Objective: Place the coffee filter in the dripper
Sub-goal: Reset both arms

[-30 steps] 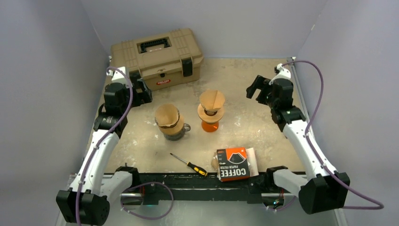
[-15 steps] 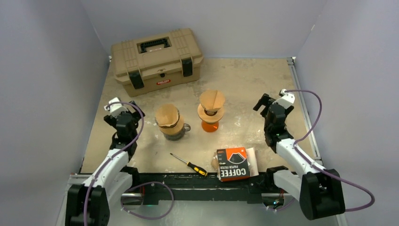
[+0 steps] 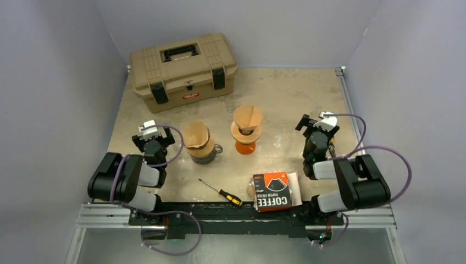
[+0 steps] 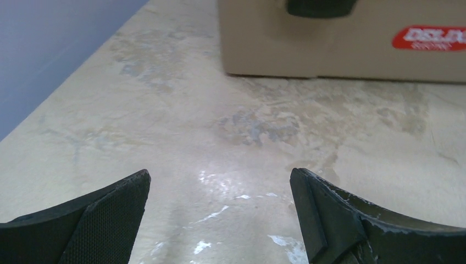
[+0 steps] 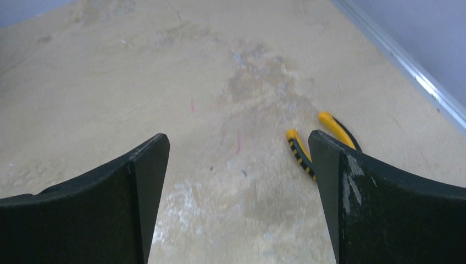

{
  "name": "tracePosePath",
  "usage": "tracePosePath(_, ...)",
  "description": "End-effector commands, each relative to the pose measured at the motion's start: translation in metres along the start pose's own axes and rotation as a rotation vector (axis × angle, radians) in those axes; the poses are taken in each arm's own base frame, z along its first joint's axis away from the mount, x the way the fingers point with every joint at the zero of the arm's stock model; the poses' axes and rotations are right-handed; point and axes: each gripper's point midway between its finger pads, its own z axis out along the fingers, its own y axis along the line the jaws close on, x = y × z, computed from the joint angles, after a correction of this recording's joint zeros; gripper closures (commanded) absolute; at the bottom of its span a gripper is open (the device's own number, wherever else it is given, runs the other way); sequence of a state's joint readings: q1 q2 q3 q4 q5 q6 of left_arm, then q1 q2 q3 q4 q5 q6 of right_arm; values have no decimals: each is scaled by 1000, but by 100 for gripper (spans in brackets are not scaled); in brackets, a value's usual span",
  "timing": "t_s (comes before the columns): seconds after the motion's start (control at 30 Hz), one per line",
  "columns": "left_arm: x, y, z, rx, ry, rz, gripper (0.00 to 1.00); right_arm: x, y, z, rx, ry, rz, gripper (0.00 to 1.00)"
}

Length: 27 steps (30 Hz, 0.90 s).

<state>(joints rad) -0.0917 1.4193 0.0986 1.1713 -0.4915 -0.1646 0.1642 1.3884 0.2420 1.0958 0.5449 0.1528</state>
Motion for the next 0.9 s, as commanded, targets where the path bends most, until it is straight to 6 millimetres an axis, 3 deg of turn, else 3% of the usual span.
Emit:
tracePosePath(0.0, -28, -31, 1, 184, -183, 29, 1, -56, 8, 0, -68, -295, 15, 1)
tracePosePath(0.07, -29, -32, 2, 192, -213, 34, 1, -37, 27, -1, -190, -232, -49, 1)
tracePosePath(0.13, -17, -33, 12, 164, -121, 43, 1, -50, 18, 3, -119, -301, -39, 1)
tracePosePath(0.2, -14, -30, 27, 107, -107, 48, 1, -33, 31, 11, -174, -197, -38, 1)
tracePosePath(0.33, -7, -28, 40, 45, -43, 64, 1, -34, 23, 13, -137, -208, -50, 1)
tracePosePath(0.43, -7, -40, 40, 84, -33, 87, 1, -38, 22, 11, -132, -231, -43, 1)
tracePosePath(0.87, -7, -41, 37, 99, -43, 101, 1, -38, 22, 12, -133, -228, -43, 1)
